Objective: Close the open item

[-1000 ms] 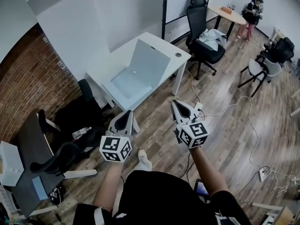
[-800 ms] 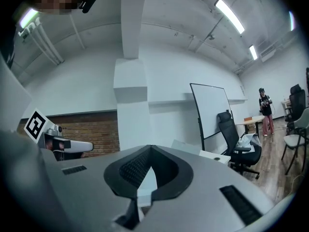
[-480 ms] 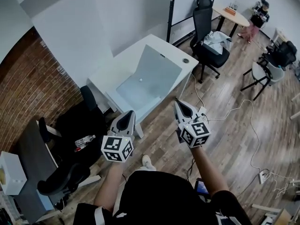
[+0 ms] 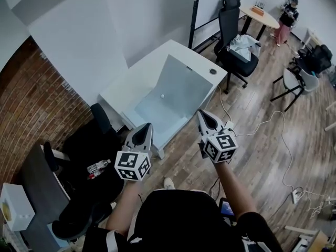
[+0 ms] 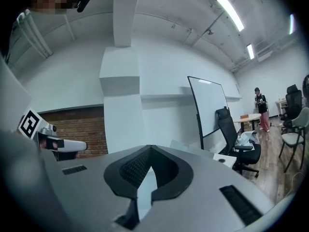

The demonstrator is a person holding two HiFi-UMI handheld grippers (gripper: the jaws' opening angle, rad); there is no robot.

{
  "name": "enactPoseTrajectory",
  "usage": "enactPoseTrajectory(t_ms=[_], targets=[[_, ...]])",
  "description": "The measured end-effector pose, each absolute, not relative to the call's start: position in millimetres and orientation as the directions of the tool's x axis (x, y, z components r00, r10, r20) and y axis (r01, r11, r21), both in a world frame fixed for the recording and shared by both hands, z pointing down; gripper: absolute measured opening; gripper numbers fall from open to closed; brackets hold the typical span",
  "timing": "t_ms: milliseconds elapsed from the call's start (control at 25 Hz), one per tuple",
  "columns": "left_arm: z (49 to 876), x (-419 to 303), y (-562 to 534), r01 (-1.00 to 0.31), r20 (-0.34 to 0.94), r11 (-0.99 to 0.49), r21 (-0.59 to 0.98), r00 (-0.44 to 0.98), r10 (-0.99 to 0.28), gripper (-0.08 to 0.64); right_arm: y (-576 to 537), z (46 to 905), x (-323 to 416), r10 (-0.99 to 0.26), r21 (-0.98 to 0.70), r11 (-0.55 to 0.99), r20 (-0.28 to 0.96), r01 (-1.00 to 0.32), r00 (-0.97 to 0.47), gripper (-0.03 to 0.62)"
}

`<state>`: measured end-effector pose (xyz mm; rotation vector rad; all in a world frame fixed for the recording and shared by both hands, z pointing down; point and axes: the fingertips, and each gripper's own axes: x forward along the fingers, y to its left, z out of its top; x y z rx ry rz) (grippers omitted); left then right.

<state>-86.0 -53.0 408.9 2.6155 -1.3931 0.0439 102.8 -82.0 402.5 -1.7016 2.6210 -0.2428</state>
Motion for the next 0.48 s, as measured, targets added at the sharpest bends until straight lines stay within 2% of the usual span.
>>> enactPoseTrajectory(t_ms=[480], targets=[[414.3, -84.9, -92.5, -0.785, 0.106, -0.596, 0.169, 0.615, -0.781, 0.009, -117.2, 418.3, 113.8, -0.932, -0.129, 0.324, 0.128, -0.937, -0.339, 0.037]])
